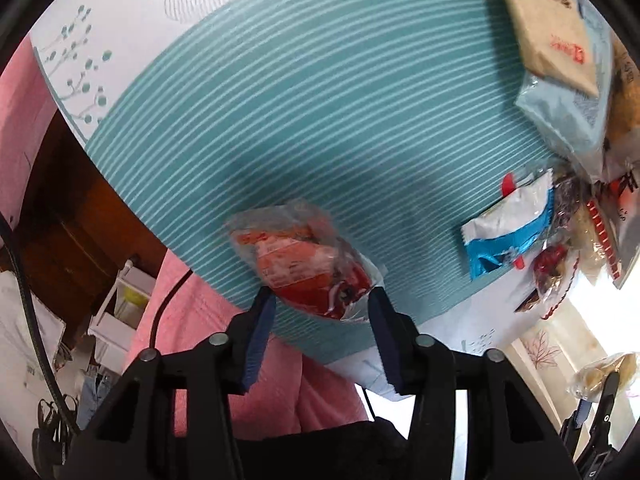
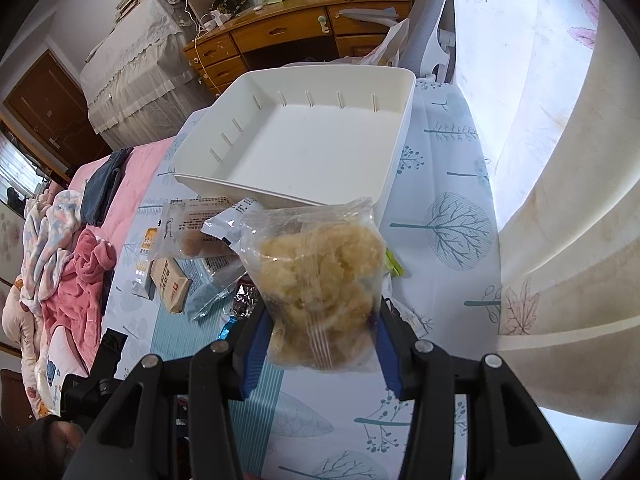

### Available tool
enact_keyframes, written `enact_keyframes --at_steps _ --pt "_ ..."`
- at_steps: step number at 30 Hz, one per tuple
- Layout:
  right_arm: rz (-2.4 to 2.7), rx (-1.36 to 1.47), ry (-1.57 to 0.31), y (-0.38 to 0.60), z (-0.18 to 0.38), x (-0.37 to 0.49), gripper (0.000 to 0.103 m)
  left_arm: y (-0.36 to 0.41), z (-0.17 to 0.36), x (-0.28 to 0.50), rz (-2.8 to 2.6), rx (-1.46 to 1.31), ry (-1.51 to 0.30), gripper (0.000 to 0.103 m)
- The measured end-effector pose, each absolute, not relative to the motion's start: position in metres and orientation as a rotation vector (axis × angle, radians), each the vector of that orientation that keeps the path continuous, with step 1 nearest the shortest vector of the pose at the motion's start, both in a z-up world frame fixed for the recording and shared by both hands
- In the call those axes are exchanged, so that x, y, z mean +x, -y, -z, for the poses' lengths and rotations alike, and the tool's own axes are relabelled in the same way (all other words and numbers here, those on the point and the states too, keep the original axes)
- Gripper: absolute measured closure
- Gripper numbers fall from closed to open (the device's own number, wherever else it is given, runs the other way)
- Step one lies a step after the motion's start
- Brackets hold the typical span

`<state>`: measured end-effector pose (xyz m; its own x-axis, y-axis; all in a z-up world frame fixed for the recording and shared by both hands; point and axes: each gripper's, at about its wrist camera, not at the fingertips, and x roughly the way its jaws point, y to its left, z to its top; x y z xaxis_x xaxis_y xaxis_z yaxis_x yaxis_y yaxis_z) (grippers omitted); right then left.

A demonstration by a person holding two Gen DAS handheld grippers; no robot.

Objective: Organize snacks
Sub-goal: 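Carry the puffed-snack bag in the right tool while the left tool carries the red candy toward the basket, then lower the puffed-snack bag into the basket and open the right tool while the left tool releases the red candy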

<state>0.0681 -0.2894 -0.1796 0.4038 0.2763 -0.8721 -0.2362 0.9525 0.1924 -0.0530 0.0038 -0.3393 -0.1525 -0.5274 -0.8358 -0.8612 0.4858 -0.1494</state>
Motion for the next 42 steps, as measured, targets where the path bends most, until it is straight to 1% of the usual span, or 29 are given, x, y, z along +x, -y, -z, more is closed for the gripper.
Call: enact_keyframes --at_steps 6,9,13,21,22,23,24,25,26,27,33,36,40,42 --pt "-0.343 0.056 -1.108 0.287 0.18 0.071 0.055 -0.005 0.324 -0.044 -0.442 -1.119 -1.807 0.062" --pt "-0.355 0.067 -1.101 0.286 0.178 0.073 0.055 0.002 0.305 -0.028 -0.426 -1.072 -1.817 0.062" --pt "-0.37 0.099 -1.074 0.285 0.171 0.079 0.055 0.015 0.269 -0.002 -0.358 -0.97 -1.804 0.062" --pt "-0.392 0.155 -0.995 0.288 0.159 0.096 0.055 0.039 0.185 0.075 -0.238 -0.627 -1.73 0.062" --pt "-0.394 0.16 -0.982 0.288 0.158 0.099 0.055 0.041 0.178 0.085 -0.228 -0.598 -1.717 0.064" --pt "-0.393 0.165 -0.963 0.289 0.158 0.103 0.055 0.045 0.17 0.096 -0.215 -0.564 -1.696 0.074" --pt "-0.391 0.167 -0.954 0.289 0.158 0.105 0.055 0.05 0.162 0.107 -0.202 -0.53 -1.674 0.079" --pt "-0.39 0.171 -0.94 0.29 0.158 0.108 0.055 0.053 0.156 0.116 -0.19 -0.503 -1.656 0.08" --pt "-0.395 0.181 -0.92 0.291 0.158 0.112 0.055 0.056 0.149 0.128 -0.176 -0.472 -1.629 0.087" --pt "-0.397 0.187 -0.904 0.291 0.158 0.115 0.055 0.059 0.143 0.139 -0.164 -0.456 -1.606 0.091" --pt "-0.393 0.198 -0.853 0.289 0.167 0.144 0.055 0.068 0.121 0.193 -0.123 -0.368 -1.477 0.092" --pt "-0.398 0.18 -0.832 0.285 0.172 0.155 0.054 0.082 0.118 0.214 -0.103 -0.29 -1.403 0.092" --pt "-0.41 0.18 -0.853 0.281 0.185 0.169 0.053 0.092 0.121 0.229 -0.091 -0.222 -1.336 0.092" --pt "-0.406 0.183 -0.882 0.28 0.191 0.175 0.041 0.097 0.123 0.233 -0.1 -0.17 -1.302 0.092"
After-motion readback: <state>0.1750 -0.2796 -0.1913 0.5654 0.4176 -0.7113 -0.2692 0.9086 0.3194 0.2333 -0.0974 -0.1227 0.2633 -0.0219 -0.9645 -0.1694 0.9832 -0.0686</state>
